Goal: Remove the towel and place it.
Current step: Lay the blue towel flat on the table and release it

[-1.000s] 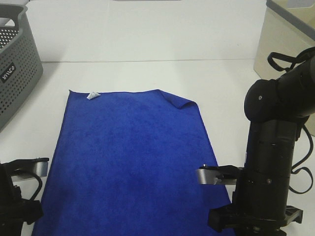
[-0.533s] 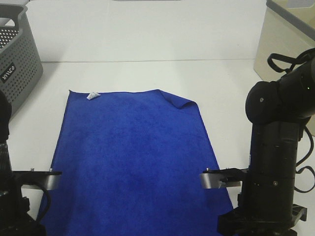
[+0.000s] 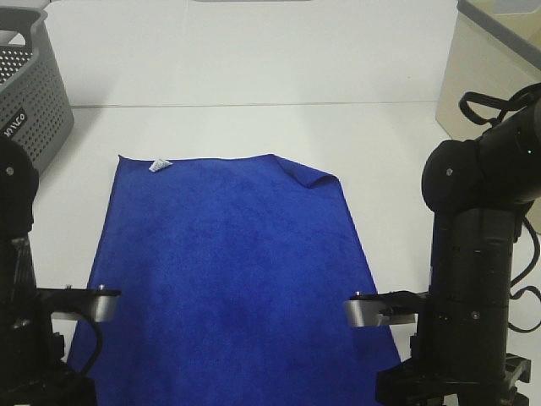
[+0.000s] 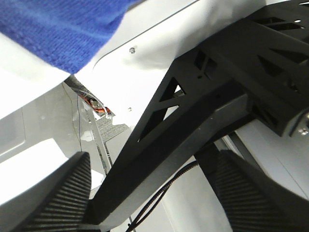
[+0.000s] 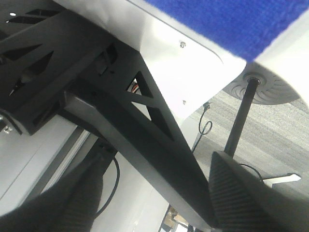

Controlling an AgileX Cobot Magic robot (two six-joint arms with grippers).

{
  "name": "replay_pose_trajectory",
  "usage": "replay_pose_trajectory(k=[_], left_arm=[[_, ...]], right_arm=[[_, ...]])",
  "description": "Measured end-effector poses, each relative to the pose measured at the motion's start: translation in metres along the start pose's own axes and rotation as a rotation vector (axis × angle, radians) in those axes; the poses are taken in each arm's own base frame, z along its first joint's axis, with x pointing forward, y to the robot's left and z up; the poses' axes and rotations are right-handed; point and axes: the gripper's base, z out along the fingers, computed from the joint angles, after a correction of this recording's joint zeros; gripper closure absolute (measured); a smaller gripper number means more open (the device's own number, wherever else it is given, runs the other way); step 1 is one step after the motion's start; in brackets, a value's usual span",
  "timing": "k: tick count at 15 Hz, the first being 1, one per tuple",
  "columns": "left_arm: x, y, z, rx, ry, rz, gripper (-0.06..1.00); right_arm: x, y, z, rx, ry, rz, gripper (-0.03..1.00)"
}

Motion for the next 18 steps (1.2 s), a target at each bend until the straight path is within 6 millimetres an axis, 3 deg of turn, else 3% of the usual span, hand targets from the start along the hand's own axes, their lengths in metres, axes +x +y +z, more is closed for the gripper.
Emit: replay_pose_trajectory(k=[2, 5, 8, 10, 15, 17, 18], left_arm=[[-0.007, -0.006, -0.013, 0.005, -0.024, 0.022, 0.25], [-0.023, -0.015, -0.038, -0.011, -0.116, 0.069, 0.25], [-0.037, -0.022, -0.068, -0.093, -0.216, 0.14, 0.25], [-0.043, -0.021, -0.087, -0.149, -0.274, 0.167, 0.25], [-0.056, 0.022, -0.154, -0.149, -0.571, 0.055, 0.25], [-0.057, 0.046, -0.177, -0.152, -0.693, -0.01, 0.25], [-0.056, 0.056, -0.186, -0.155, -0.743, -0.039, 0.25]], right_arm=[[-0.001, 0.003, -0.004, -0.006, 0.011, -0.009, 0.33], [-0.014, 0.013, -0.029, 0.002, -0.066, -0.058, 0.33], [-0.032, 0.025, -0.072, 0.015, -0.221, -0.12, 0.33], [-0.038, 0.022, -0.105, -0.021, -0.337, -0.113, 0.33], [-0.032, -0.014, -0.194, -0.074, -0.638, -0.051, 0.33], [-0.029, -0.019, -0.212, -0.022, -0.688, 0.005, 0.3], [-0.027, -0.02, -0.219, 0.017, -0.703, 0.017, 0.23]])
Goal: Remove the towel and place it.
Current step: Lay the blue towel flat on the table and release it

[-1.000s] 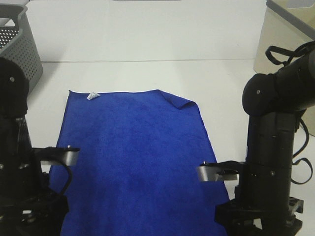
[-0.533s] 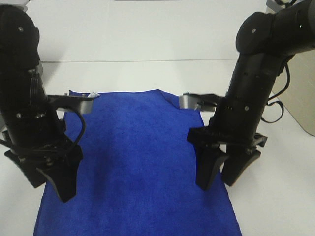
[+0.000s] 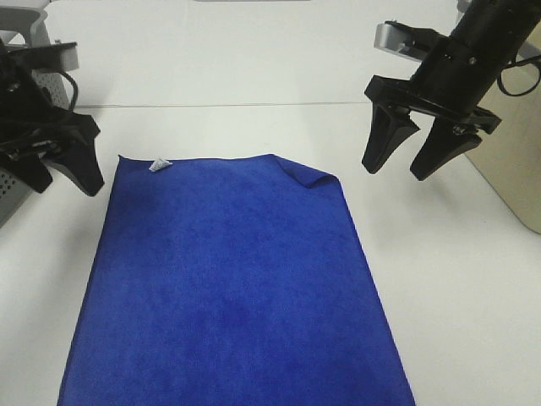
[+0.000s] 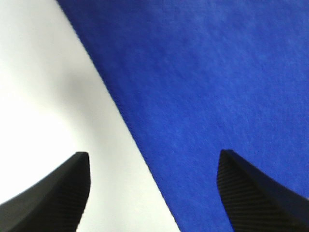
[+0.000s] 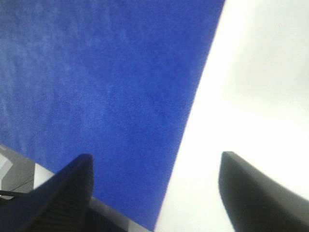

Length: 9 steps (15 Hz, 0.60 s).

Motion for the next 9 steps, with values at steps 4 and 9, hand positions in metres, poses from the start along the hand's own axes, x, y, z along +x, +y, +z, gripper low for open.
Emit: replay_pose_trajectory(k=[4, 9], left_arm=[[-0.015, 0.029, 0.002, -0.019, -0.042, -0.066, 0.25], [-0.054, 0.042, 0.034, 0.021, -0.07, -0.093, 0.25]], right_arm=[[-0.009, -0.01, -0.011, 0.103, -0.077, -0.037, 0.04], [-0.034, -0.06, -0.009, -0.064, -0.187, -0.014, 0.03]])
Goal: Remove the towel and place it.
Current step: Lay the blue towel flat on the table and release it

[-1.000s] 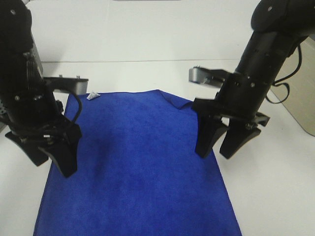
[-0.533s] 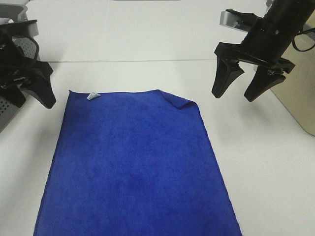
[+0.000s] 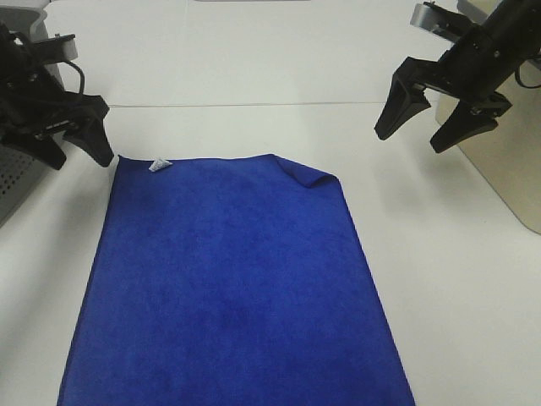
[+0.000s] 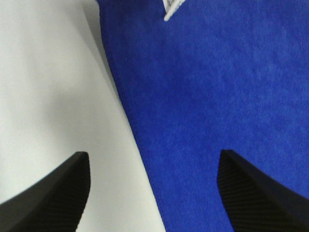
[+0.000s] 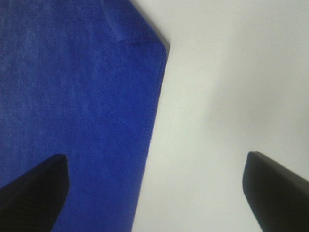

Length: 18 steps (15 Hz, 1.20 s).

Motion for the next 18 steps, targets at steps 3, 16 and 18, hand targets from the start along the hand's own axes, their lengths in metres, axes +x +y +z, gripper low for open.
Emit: replay_pose_trajectory(k=[3, 16, 18], left_arm=[[-0.025, 0.005, 0.023, 0.029, -0.012, -0.016, 0.25], [-0.055, 0.043, 0.084, 0.079, 0.026, -0.049, 0.25], [-0.059, 0.043, 0.088, 0.089, 0.017, -0.046, 0.25]], right_arm=[[-0.022, -0.014, 0.022, -0.023, 0.005, -0.025, 0.03], [-0.06, -0.042, 0.09, -0.055, 0.026, -0.061, 0.03], [-0.059, -0.045, 0.096, -0.058, 0.037, -0.063, 0.03]])
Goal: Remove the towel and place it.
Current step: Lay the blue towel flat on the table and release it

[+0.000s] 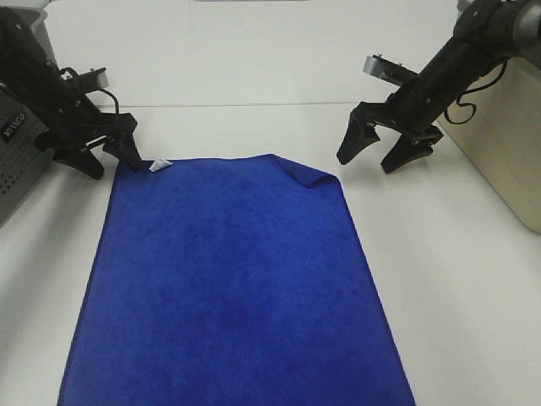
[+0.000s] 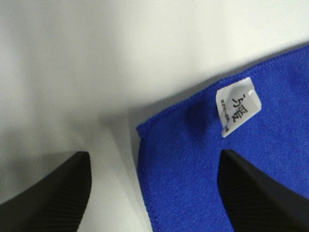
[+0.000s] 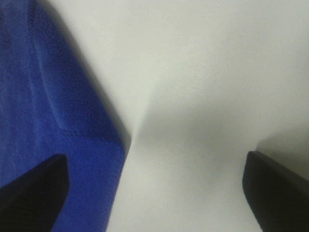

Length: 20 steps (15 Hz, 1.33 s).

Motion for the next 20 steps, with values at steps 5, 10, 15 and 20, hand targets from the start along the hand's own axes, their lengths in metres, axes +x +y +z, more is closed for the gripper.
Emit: replay_pose_trajectory(k=[5, 10, 15, 20], left_arm=[[-0.001, 0.0, 0.002, 0.006, -0.003, -0.001, 0.25], [-0.001, 0.0, 0.002, 0.005, -0.006, -0.001, 0.25], [0.0, -0.001, 0.002, 0.009, 0.006, 0.002, 0.25], [0.001, -0.028, 0.012, 0.028, 0.025, 0.05, 0.25]], right_arm=[[-0.002, -0.001, 0.006, -0.034, -0.013, 0.013, 0.03], [-0.002, 0.002, 0.008, -0.027, -0.003, 0.002, 0.03], [-0.006, 0.029, 0.03, -0.025, 0.024, -0.052, 0.03], [-0.014, 0.068, 0.055, 0.015, -0.015, -0.146, 0.03]])
